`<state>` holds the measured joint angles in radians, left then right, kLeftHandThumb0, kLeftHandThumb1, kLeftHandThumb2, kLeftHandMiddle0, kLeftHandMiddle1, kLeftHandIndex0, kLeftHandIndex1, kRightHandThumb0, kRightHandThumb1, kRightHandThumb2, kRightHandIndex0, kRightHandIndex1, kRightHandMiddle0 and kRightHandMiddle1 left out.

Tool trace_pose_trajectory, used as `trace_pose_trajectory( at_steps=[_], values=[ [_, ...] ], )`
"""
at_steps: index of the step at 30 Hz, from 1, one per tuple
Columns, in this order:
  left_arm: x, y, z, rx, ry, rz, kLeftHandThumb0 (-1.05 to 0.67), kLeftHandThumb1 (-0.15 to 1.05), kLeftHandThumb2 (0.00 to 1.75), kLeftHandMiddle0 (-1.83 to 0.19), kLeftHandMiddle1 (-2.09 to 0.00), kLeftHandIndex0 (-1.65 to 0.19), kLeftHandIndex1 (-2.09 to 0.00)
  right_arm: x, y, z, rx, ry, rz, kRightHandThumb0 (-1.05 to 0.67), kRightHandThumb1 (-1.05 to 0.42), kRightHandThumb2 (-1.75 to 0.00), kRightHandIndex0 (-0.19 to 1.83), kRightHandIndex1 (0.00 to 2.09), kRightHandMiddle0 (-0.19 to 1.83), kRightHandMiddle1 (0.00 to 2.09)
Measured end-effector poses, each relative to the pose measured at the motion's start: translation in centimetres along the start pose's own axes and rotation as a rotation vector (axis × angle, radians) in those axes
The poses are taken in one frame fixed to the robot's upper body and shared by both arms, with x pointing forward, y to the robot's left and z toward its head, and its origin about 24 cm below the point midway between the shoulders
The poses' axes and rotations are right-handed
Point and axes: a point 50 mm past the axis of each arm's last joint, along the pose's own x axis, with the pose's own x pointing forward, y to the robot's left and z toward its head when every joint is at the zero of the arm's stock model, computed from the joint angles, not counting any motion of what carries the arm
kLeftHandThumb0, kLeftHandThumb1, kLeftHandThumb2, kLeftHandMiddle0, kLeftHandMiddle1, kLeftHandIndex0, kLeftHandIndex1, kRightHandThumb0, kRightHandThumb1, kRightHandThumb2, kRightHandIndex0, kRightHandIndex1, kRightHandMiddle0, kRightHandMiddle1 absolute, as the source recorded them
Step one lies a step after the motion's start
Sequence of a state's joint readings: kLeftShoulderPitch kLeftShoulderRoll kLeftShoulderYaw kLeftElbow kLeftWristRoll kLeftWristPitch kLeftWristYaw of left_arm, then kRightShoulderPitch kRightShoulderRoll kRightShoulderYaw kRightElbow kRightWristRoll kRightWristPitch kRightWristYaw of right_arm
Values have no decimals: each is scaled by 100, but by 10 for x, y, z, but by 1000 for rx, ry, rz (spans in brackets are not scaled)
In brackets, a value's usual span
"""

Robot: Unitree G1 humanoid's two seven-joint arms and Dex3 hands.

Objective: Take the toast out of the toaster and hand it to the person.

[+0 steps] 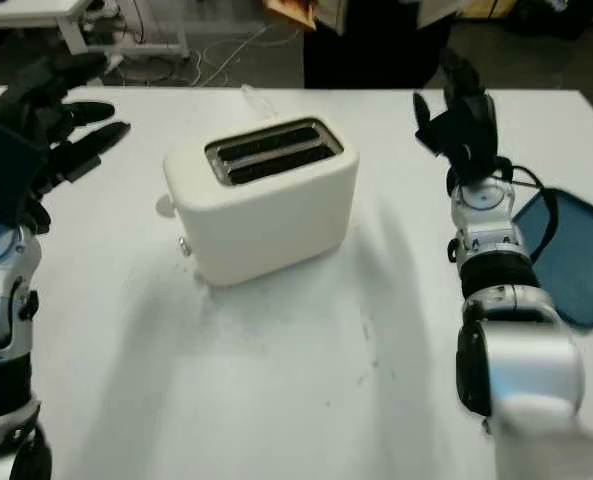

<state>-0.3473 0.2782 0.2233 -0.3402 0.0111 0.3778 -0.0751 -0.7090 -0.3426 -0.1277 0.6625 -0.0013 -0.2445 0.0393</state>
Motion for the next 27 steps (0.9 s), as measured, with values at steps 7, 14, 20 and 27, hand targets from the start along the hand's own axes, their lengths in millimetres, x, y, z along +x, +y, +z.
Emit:
trace_pose_trajectory(
  at_steps=[7,14,20,27],
  values=[
    [-35,-4,-13,-171,62,50,-27,92,9,-27,-66,-38,-22,-66,18,-4,60,-32,16,-66,-92,-77,7,2,7,2],
    [-65,-14,-19,-236,145,89,-30,92,20,-31,-49,-40,-11,-111,31,-14,194,9,21,-65,-92,-79,1,0,2,0],
    [-81,-25,-35,-228,174,107,-34,92,22,-32,-43,-42,-8,-134,45,-17,230,48,59,-62,-92,-80,1,0,2,0],
    [-102,-55,-53,-276,180,100,-41,92,24,-32,-35,-40,-4,-149,71,-16,307,113,191,-55,-92,-85,0,0,0,0]
  ],
)
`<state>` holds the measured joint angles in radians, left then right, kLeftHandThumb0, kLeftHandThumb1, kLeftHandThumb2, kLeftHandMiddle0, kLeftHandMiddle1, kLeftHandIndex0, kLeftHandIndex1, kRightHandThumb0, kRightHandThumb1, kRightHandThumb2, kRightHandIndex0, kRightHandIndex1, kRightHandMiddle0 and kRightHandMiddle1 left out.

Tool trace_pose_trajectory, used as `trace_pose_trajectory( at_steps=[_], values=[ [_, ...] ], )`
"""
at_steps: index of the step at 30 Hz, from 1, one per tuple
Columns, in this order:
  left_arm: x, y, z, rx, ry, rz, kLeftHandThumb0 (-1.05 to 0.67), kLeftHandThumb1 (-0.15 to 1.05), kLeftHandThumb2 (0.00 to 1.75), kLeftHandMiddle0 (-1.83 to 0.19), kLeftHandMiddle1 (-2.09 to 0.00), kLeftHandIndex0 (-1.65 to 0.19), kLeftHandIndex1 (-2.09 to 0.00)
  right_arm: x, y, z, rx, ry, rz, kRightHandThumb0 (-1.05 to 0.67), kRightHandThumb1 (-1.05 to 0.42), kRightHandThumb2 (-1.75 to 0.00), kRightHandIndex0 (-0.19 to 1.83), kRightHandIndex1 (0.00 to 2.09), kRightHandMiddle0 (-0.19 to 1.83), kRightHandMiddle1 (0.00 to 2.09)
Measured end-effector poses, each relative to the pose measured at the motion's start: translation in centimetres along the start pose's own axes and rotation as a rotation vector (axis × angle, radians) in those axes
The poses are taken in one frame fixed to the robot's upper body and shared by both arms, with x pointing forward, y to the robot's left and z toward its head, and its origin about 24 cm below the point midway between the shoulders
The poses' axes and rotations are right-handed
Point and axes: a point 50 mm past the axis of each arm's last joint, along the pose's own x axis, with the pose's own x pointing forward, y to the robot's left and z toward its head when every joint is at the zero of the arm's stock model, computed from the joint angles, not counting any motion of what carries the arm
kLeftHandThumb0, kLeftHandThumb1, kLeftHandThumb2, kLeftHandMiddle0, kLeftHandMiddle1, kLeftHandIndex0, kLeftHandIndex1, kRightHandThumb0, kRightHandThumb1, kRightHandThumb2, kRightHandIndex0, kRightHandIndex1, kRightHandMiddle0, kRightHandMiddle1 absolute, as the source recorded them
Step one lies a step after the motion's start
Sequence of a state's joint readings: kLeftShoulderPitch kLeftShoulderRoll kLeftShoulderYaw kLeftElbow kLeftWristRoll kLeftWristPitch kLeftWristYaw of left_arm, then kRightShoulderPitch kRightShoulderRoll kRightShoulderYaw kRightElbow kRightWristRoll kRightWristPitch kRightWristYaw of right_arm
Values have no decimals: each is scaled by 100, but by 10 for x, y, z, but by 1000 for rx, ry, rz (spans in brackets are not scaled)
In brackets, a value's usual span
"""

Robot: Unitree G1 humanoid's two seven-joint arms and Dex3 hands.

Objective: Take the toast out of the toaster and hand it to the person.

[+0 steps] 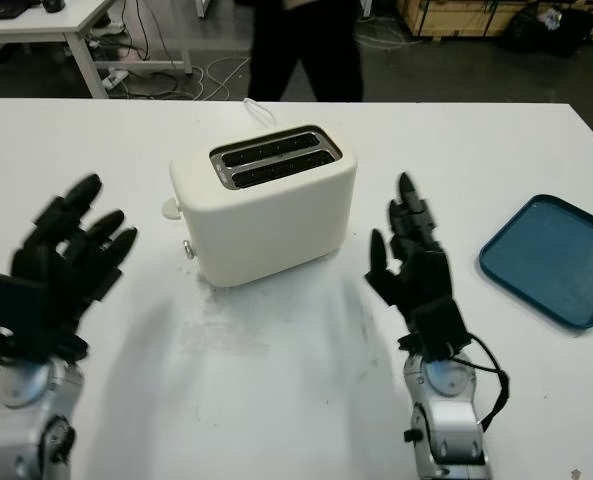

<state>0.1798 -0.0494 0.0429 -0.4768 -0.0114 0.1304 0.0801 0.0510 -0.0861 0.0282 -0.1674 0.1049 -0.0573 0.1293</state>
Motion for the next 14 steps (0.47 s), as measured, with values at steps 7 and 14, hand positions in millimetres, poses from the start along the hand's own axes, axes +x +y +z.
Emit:
trace_pose_trajectory(
  at_steps=[7,14],
  values=[
    [-5,-12,-19,-3,48,-16,-34,92,27,-28,-30,-38,-2,0,9,-3,20,20,39,-59,-92,-84,0,0,0,0],
    [-4,-11,-21,21,56,-1,-30,92,28,-29,-30,-38,-2,44,-24,-48,15,169,25,-76,-92,-52,22,13,24,8]
  ],
)
